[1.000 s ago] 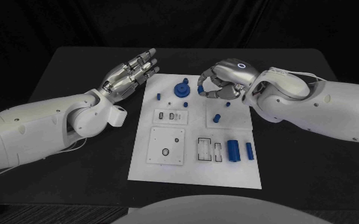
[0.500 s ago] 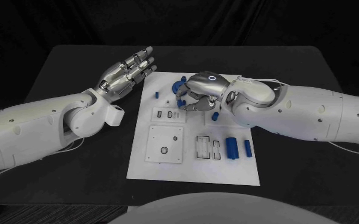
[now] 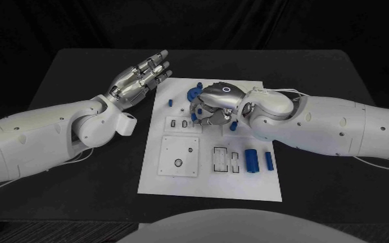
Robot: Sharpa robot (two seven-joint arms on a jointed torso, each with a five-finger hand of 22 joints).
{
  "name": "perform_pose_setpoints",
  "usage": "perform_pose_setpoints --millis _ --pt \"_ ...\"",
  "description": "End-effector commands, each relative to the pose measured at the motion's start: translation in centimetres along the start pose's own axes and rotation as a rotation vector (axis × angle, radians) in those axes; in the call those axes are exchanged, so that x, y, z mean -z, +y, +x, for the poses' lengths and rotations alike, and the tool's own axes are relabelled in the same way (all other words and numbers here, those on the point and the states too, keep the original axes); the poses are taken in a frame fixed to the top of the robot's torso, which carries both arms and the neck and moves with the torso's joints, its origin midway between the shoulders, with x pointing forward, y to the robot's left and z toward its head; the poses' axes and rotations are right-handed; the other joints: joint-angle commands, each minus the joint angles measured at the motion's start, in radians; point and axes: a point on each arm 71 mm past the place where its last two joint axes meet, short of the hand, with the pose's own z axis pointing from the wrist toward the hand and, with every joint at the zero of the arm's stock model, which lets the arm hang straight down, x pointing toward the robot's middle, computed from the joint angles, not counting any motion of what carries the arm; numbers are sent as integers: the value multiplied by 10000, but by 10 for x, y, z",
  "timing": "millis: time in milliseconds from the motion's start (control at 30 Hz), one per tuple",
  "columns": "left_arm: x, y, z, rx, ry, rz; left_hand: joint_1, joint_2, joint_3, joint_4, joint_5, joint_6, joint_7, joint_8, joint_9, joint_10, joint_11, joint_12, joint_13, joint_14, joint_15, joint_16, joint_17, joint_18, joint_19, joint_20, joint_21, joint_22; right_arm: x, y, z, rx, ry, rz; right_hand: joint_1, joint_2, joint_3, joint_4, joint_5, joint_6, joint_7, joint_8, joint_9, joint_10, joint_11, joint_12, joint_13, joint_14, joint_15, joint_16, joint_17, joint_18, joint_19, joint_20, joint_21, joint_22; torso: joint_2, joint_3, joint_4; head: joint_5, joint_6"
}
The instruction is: Assemble the parts on the task board
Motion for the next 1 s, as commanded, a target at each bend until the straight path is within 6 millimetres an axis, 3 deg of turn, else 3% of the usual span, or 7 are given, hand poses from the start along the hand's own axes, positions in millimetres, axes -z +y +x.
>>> perform_pose_setpoints --millis 33,500,700,1000 --pt "-1 -2 2 123 133 415 -89 19 57 -2 28 -9 78 65 10 -15 86 -66 -12 14 88 -36 -9 -123 -27 73 -34 -16 0 -1 3 59 248 175 -94 -22 73 -17 -38 -82 -19 -38 4 71 91 -75 1742 323 87 -55 -29 163 -55 46 -68 -24 -19 8 -2 -24 -6" --pt "-1 -2 2 130 137 402 -100 22 90 -13 28 -25 89 61 8 -15 99 -66 -12 14 91 -36 -9 -125 -27 75 -34 -16 0 -4 6 64 572 344 -109 -65 141 -146 -336 -426 50 -182 -10 -41 106 -176 1660 253 113 -184 -142 208 -142 92 -300 -98 -22 -6 -2 1 -20" --pt "-1 -2 2 136 146 397 -100 22 90 -13 28 -25 89 61 8 -15 99 -66 -12 14 91 -36 -9 -125 -27 75 -34 -16 0 -4 7 68 683 330 -202 -132 184 -215 -701 -1142 142 -623 -249 -86 70 -217 1628 221 89 -243 -189 225 -168 83 -416 -106 -17 -2 10 0 -20" --pt "-1 -2 1 126 133 378 -100 22 90 -13 28 -25 89 61 8 -15 99 -66 -12 14 91 -36 -9 -125 -27 75 -34 -16 0 -4 7 64 774 259 -313 -162 129 -309 -1446 -1640 92 -1127 -587 -123 34 -252 1599 197 70 -304 -239 235 -165 70 -539 -89 -16 -8 5 9 -38"
